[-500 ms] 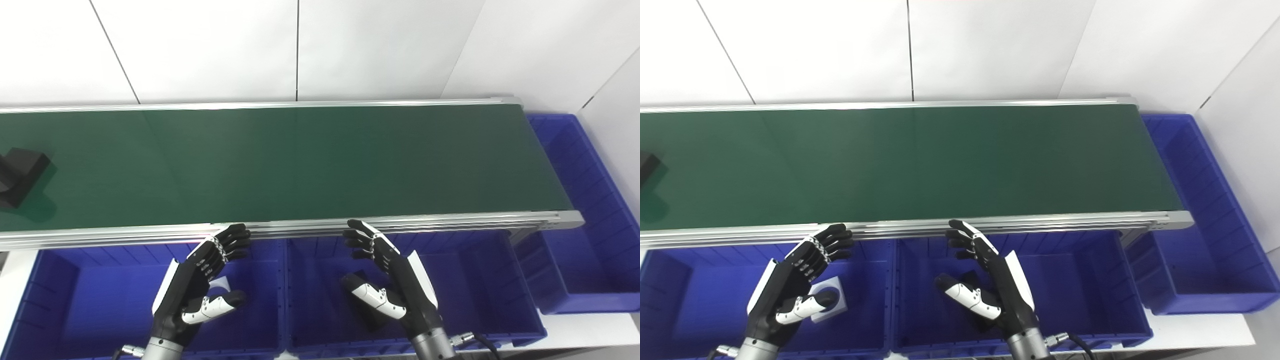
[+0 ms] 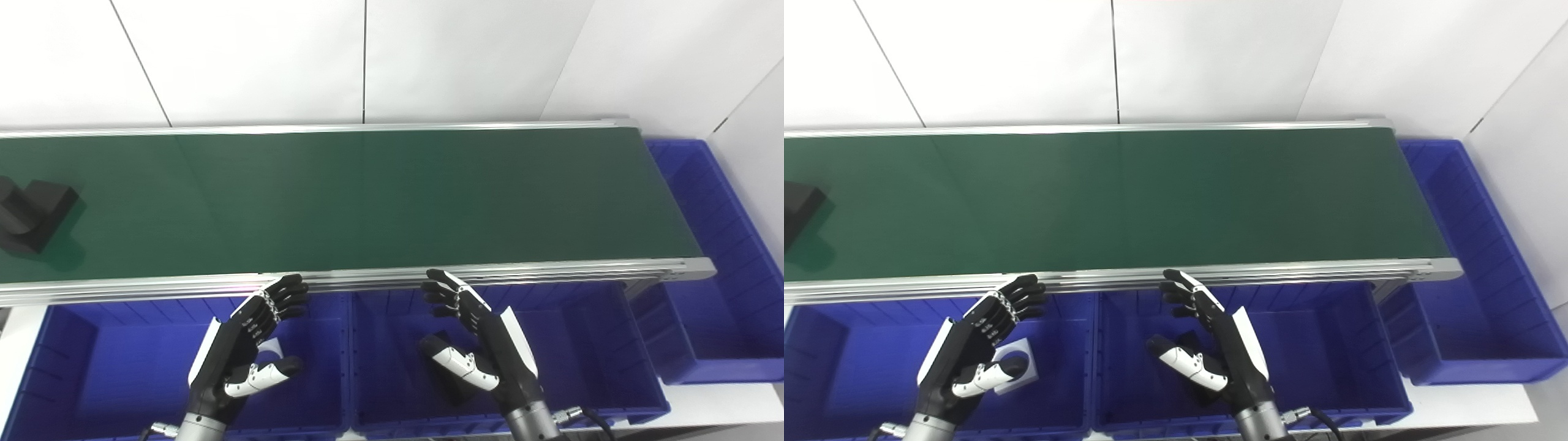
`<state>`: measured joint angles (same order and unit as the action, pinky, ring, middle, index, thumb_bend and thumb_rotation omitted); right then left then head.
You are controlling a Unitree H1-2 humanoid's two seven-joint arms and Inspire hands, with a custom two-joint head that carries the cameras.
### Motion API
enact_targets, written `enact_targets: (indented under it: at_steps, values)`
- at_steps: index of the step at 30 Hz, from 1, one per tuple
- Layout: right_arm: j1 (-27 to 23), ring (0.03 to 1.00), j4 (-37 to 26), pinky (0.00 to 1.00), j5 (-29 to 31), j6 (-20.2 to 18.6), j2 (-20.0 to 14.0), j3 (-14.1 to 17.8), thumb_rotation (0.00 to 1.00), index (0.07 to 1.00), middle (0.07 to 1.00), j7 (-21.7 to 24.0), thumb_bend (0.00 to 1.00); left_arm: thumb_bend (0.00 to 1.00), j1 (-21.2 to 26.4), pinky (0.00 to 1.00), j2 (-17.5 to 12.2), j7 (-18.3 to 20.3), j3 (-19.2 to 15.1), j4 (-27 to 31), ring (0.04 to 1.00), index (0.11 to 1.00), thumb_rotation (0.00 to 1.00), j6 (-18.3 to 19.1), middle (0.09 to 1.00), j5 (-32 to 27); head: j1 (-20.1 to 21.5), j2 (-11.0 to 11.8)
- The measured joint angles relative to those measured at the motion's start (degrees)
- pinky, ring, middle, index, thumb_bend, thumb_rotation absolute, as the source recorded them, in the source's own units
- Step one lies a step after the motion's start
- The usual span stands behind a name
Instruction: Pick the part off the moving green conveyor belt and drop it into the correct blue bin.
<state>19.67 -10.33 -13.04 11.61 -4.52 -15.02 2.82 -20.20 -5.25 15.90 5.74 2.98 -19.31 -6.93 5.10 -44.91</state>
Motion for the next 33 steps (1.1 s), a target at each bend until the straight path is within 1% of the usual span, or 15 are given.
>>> enact_targets:
  at_steps: [13, 14, 15, 16, 18, 20, 21, 22, 26, 27, 28, 29, 31, 32, 33]
  values:
    - [0.0, 0.785, 0.5, 0.72, 0.5, 0.4, -0.3, 0.2, 0.63, 0.859, 0.808, 0.0, 0.63, 0.92, 0.0, 0.74, 0.1, -0.3, 0.4, 0.0, 0.772, 0.802, 0.47, -0.1, 0.795, 0.2, -1.8, 0.7]
    - [0.0, 0.785, 0.5, 0.72, 0.6, 0.4, -0.3, 0.3, 0.63, 0.859, 0.807, 0.0, 0.63, 0.91, 0.0, 0.74, 0.1, -0.4, 0.5, 0.0, 0.773, 0.803, 0.47, -0.1, 0.795, 0.2, -3.2, 1.2]
    - [0.0, 0.785, 0.6, 0.72, 0.7, 0.5, -0.3, 0.3, 0.63, 0.859, 0.807, 0.0, 0.63, 0.91, 0.0, 0.74, 0.1, -0.4, 0.6, -0.1, 0.773, 0.803, 0.47, -0.2, 0.795, 0.2, -3.4, 1.3]
    - [0.0, 0.788, 0.6, 0.72, 0.8, 0.5, -0.3, 0.4, 0.63, 0.862, 0.809, 0.0, 0.62, 0.92, 0.0, 0.74, 0.2, -0.4, 0.7, -0.2, 0.773, 0.803, 0.47, -0.2, 0.794, 0.2, -5.3, 1.9]
    - [0.0, 0.792, 0.6, 0.73, 1.1, 0.6, -0.5, 0.5, 0.61, 0.866, 0.813, 0.0, 0.61, 0.93, 0.0, 0.74, 0.3, -0.5, 1.1, -0.4, 0.774, 0.801, 0.46, -0.2, 0.793, 0.2, -5.7, 2.1]
    - [0.0, 0.799, 0.9, 0.74, 1.7, 1.0, -1.1, 0.7, 0.61, 0.873, 0.819, 0.2, 0.59, 0.93, 0.0, 0.74, 0.9, -0.9, 1.6, -0.8, 0.773, 0.799, 0.46, -0.2, 0.79, 0.7, -11.7, 4.2]
    - [-0.1, 0.8, 1.2, 0.74, 2.3, 1.3, -1.3, 0.9, 0.6, 0.874, 0.82, 0.3, 0.59, 0.93, 0.0, 0.74, 1.2, -1.2, 1.8, -1.1, 0.772, 0.799, 0.46, -0.2, 0.789, 1.1, -11.8, 4.2]
    - [-0.1, 0.801, 1.6, 0.73, 2.5, 1.6, -1.6, 1.0, 0.6, 0.874, 0.822, 0.4, 0.58, 0.93, 0.0, 0.73, 1.6, -1.3, 1.9, -1.5, 0.77, 0.8, 0.45, -0.2, 0.789, 1.3, -14.5, 5.5]
    - [-0.2, 0.797, 3.0, 0.72, 3.4, 3.3, -3.0, 1.8, 0.59, 0.879, 0.824, 0.7, 0.55, 0.92, 0.1, 0.73, 2.7, -1.8, 2.8, -2.7, 0.765, 0.801, 0.45, -0.7, 0.791, 2.6, -17.7, 7.5]
    - [-0.4, 0.795, 3.2, 0.72, 3.5, 4.0, -3.2, 1.9, 0.59, 0.878, 0.823, 0.7, 0.55, 0.92, 0.2, 0.72, 2.9, -1.9, 2.9, -3.1, 0.765, 0.801, 0.45, -1.0, 0.791, 2.8, -17.7, 7.5]
    - [-0.6, 0.794, 3.6, 0.72, 3.6, 4.5, -3.4, 2.0, 0.59, 0.878, 0.822, 0.7, 0.55, 0.93, 0.4, 0.72, 3.2, -2.1, 3.0, -3.8, 0.765, 0.8, 0.45, -1.6, 0.791, 3.0, -18.7, 8.5]
    - [-0.8, 0.793, 4.0, 0.72, 3.7, 4.8, -3.5, 2.1, 0.59, 0.878, 0.822, 0.7, 0.55, 0.93, 0.5, 0.72, 3.5, -2.3, 3.0, -4.3, 0.765, 0.8, 0.45, -1.7, 0.792, 3.4, -19.5, 8.5]
    - [-1.1, 0.795, 4.6, 0.72, 3.8, 5.0, -3.5, 2.3, 0.58, 0.879, 0.823, 0.7, 0.55, 0.93, 0.8, 0.72, 4.0, -2.5, 3.2, -5.0, 0.765, 0.799, 0.45, -2.1, 0.793, 3.9, -20.5, 10.4]
    - [-1.1, 0.795, 4.8, 0.72, 3.8, 5.1, -3.6, 2.3, 0.58, 0.879, 0.823, 0.7, 0.55, 0.93, 1.0, 0.72, 4.1, -2.5, 3.2, -5.4, 0.765, 0.799, 0.45, -2.4, 0.793, 4.0, -20.5, 10.4]
    - [-1.2, 0.794, 5.0, 0.72, 3.9, 5.3, -3.5, 2.3, 0.58, 0.879, 0.823, 0.7, 0.54, 0.94, 1.1, 0.72, 4.1, -2.5, 3.3, -5.8, 0.764, 0.797, 0.45, -2.5, 0.791, 4.0, -21.3, 11.2]
